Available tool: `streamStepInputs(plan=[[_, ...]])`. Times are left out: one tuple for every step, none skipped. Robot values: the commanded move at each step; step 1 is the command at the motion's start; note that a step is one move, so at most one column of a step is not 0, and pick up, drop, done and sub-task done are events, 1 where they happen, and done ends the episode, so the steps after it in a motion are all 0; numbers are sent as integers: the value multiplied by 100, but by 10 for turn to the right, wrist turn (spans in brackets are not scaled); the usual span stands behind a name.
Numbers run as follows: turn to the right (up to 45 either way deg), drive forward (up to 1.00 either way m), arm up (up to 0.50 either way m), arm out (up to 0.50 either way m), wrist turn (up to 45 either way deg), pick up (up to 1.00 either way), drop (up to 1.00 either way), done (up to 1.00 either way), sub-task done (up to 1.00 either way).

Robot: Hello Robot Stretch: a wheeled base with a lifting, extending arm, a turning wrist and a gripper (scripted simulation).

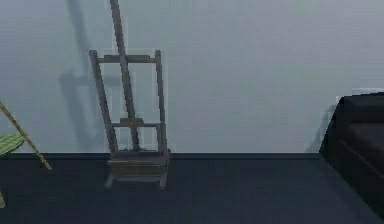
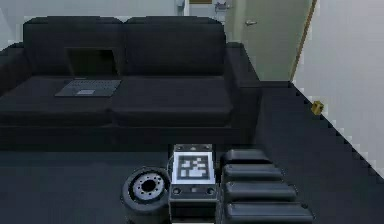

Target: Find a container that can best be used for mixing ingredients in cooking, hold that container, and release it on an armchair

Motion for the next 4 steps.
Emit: streamStepInputs(plan=[[0,30,0,0,0,0,0,0,0],[-390,0,0,0,0,0,0,0,0],[0,30,0,0,0,0,0,0,0],[-450,0,0,0,0,0,0,0,0]])
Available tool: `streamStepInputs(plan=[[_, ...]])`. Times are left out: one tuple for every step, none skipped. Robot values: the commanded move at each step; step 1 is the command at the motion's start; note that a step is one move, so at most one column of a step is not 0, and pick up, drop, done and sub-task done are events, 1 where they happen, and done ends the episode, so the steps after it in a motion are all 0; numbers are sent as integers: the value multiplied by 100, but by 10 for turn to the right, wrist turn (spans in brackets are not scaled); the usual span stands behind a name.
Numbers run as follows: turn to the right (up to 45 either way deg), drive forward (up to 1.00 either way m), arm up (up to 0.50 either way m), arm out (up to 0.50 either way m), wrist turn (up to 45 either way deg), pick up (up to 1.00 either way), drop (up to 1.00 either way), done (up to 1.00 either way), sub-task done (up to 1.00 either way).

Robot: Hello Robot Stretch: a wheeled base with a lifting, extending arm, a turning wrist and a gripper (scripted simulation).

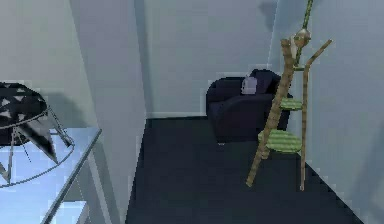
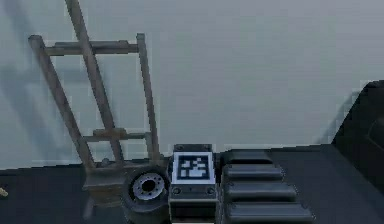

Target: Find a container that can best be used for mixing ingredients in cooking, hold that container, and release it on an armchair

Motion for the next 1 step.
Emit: streamStepInputs(plan=[[-30,0,0,0,0,0,0,0,0]])
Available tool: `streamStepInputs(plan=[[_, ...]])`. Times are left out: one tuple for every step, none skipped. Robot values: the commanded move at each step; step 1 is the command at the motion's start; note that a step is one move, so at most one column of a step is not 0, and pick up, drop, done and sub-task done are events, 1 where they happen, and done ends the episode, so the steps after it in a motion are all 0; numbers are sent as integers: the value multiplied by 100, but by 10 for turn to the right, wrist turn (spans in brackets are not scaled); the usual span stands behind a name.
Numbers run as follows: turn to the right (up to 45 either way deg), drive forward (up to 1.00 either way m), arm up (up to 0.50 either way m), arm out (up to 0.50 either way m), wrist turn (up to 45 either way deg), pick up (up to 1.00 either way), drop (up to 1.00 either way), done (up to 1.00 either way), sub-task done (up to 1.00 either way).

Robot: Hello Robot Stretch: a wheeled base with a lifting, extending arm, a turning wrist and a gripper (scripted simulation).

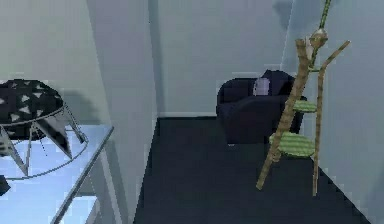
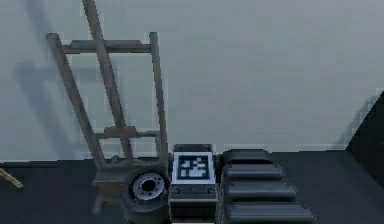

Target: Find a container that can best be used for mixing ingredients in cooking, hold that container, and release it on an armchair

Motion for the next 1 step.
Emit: streamStepInputs(plan=[[0,100,0,0,0,0,0,0,0]])
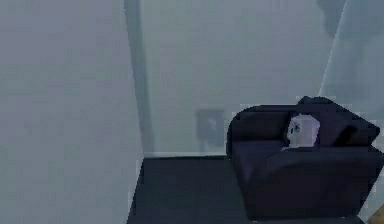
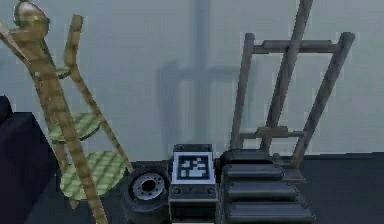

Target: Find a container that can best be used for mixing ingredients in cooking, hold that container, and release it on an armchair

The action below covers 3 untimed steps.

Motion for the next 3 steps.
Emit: streamStepInputs(plan=[[0,100,0,0,0,0,0,0,0],[0,50,0,0,0,0,0,0,0],[450,0,0,0,0,0,0,0,0]])
